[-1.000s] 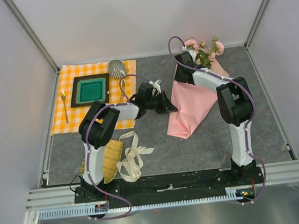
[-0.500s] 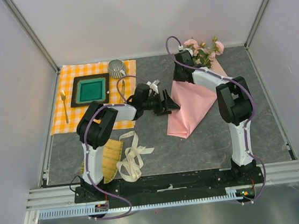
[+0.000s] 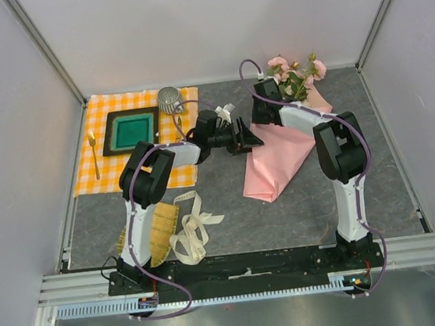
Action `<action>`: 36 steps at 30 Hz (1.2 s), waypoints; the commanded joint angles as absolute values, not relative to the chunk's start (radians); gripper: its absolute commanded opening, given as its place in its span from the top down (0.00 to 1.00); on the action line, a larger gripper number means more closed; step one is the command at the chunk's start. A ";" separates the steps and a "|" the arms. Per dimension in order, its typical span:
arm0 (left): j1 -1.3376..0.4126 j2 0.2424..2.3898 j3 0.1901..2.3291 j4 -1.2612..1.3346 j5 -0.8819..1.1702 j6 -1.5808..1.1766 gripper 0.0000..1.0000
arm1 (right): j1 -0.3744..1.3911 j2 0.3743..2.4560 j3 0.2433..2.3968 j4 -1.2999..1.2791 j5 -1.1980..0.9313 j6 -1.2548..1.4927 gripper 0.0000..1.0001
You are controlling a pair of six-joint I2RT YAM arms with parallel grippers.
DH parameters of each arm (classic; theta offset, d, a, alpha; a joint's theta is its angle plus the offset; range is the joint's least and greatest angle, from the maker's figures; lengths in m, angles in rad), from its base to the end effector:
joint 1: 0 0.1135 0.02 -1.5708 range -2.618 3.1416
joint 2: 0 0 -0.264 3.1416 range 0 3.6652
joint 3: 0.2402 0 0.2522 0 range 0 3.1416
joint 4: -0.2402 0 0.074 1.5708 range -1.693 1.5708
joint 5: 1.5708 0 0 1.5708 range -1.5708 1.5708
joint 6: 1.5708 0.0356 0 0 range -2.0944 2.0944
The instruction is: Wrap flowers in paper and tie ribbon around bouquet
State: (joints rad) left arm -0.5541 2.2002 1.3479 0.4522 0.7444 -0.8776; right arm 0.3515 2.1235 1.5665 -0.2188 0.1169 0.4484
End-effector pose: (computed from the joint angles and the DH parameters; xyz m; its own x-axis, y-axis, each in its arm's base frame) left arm 0.3905 -0.2700 0.1430 -0.9175 -0.0976 -0.3855 0.3316 0.3475 -0.8771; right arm 0.4486 0.1601 0.1830 -0.7068 0.1994 -0.6787 0.0473 0.9706 0.2359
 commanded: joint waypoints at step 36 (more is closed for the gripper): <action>-0.546 2.229 1.390 0.304 0.741 -0.839 0.98 | 0.337 1.618 0.859 -0.094 -0.428 0.498 1.00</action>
State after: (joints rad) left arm -0.5510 2.2658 1.3712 0.3279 0.7521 -0.8623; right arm 0.3382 1.6489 0.9562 -0.2325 -0.3359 0.4370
